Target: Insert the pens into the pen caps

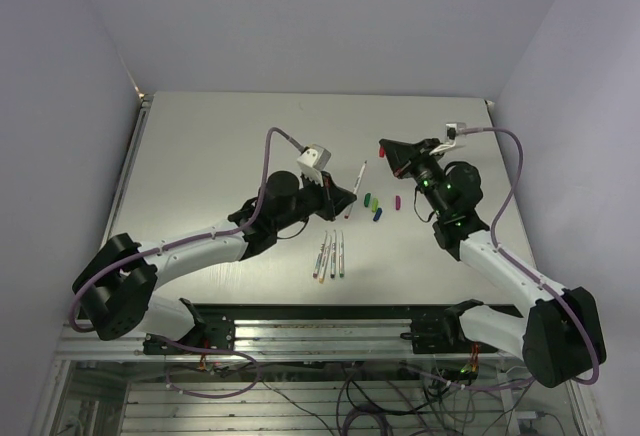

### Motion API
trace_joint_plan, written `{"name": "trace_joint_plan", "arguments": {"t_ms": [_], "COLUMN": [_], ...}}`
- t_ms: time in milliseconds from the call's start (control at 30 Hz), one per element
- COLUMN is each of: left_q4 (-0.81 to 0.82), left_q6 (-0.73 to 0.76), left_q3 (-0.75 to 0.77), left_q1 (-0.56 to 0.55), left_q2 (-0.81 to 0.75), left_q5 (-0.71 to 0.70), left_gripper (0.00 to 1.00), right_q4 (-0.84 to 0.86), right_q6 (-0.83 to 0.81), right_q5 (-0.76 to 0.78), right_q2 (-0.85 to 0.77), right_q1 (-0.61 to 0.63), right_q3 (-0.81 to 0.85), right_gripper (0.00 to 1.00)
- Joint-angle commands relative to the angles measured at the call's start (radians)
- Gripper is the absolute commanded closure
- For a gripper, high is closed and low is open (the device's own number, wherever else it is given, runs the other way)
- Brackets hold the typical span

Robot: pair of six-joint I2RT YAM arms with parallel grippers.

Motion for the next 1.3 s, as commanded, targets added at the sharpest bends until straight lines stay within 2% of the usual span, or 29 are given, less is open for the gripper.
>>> {"name": "trace_joint_plan", "arguments": {"t_ms": [0,767,1267], "left_q4": [0.085,0.111,0.131], "left_q6": [-0.042,-0.059,-0.063], "left_q3": [0.004,0.014,0.016], "left_q1": [0.004,0.003,0.002], "left_q2": [-0.002,0.0,0.015], "left_q5": [0.072,0.066,0.056], "left_gripper": [0.93,0.93,0.93], "right_q4": [0.176,0.333,0.353], "right_q6": [0.038,0.162,0.174], "right_q5": [-0.029,-0.125,-0.133], "right_q2": [0.003,0.066,0.084], "right_q1": [-0.001,0.01,0.027], "right_q3": [-0.024,-0.052,-0.061], "right_gripper": [1.0,1.0,1.0]}}
